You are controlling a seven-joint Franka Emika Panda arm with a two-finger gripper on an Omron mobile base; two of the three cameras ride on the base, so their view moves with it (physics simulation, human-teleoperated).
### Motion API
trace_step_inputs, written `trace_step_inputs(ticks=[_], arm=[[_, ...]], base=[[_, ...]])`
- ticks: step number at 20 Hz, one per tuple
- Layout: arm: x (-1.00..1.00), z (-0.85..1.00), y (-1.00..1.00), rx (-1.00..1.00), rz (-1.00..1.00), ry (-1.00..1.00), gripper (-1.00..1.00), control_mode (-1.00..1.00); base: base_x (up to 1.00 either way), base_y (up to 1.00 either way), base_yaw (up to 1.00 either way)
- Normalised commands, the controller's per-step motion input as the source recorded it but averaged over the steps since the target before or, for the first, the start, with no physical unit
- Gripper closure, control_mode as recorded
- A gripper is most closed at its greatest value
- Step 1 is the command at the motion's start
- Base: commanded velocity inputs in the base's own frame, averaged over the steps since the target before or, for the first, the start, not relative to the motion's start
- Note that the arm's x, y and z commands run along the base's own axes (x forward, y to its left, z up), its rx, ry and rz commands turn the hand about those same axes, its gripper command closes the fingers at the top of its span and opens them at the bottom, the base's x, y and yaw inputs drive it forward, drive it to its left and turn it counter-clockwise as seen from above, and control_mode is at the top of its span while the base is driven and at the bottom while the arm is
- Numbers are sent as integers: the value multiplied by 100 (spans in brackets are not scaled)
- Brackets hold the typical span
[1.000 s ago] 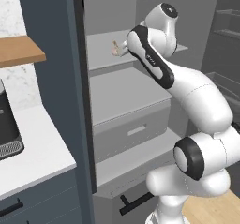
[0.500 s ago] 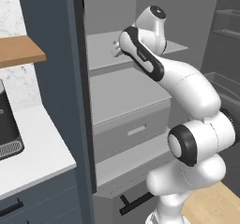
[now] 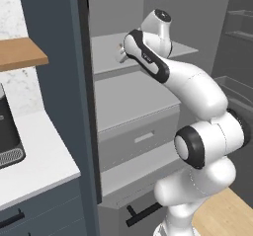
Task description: Place one garlic and one chicken drumstick in each tupperware on the nearby counter, to pack two identical lunches.
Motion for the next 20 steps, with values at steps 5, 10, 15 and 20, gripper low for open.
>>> trace_step_inputs(ticks=[5,10,15,20], arm=[[22,-3,8,0,0,0,-100,-100],[22,-1,8,0,0,0,-100,-100],[21,-8,7,0,0,0,-100,-100],[8,-6,0,0,0,0,-100,-100]], base=[[0,0,0],[0,0,0],[0,0,0],[0,0,0]])
